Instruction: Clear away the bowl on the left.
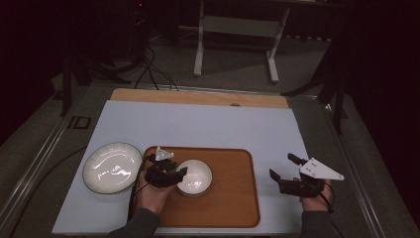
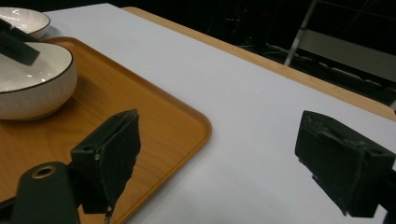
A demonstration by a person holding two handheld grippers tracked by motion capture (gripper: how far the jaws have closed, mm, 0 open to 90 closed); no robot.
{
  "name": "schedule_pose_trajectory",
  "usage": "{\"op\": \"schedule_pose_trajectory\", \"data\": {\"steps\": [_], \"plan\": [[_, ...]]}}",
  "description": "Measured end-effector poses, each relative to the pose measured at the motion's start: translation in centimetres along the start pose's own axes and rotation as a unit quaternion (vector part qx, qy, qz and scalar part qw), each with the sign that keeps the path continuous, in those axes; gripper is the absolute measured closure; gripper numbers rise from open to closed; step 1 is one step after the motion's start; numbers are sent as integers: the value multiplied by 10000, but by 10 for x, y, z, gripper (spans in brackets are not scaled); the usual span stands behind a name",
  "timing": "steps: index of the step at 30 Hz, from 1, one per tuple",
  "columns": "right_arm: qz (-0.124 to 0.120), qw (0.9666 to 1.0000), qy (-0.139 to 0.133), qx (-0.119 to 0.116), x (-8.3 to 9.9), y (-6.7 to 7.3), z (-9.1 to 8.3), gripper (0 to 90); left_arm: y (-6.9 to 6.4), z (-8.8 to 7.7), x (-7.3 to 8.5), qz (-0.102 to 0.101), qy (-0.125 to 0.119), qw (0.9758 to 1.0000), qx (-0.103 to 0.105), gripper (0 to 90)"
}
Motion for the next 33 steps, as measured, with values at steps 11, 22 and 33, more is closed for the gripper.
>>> {"op": "schedule_pose_trajectory", "data": {"steps": [11, 22, 33], "plan": [[3, 10000, -1, -8, 0, 0, 0, 139, 12, -29, -14, 382, -325, 9982, -339, 483], [22, 10000, 8, -16, 0, 0, -1, 139, 34, -63, -26, 709, -710, 9929, -646, 436], [47, 10000, -26, -18, 0, -1, -1, 139, 67, -91, -22, 543, -1004, 9868, -1149, 333]]}}
Point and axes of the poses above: each handheld gripper's, and its own axes: z roughly forward along the jaws, x roughly out of its underside, y roughly to its left, the point moved 3 cm from there along z, roughly forward along the jaws, and after that the axes turned 6 degrees about -y, right-handed, at the moved point
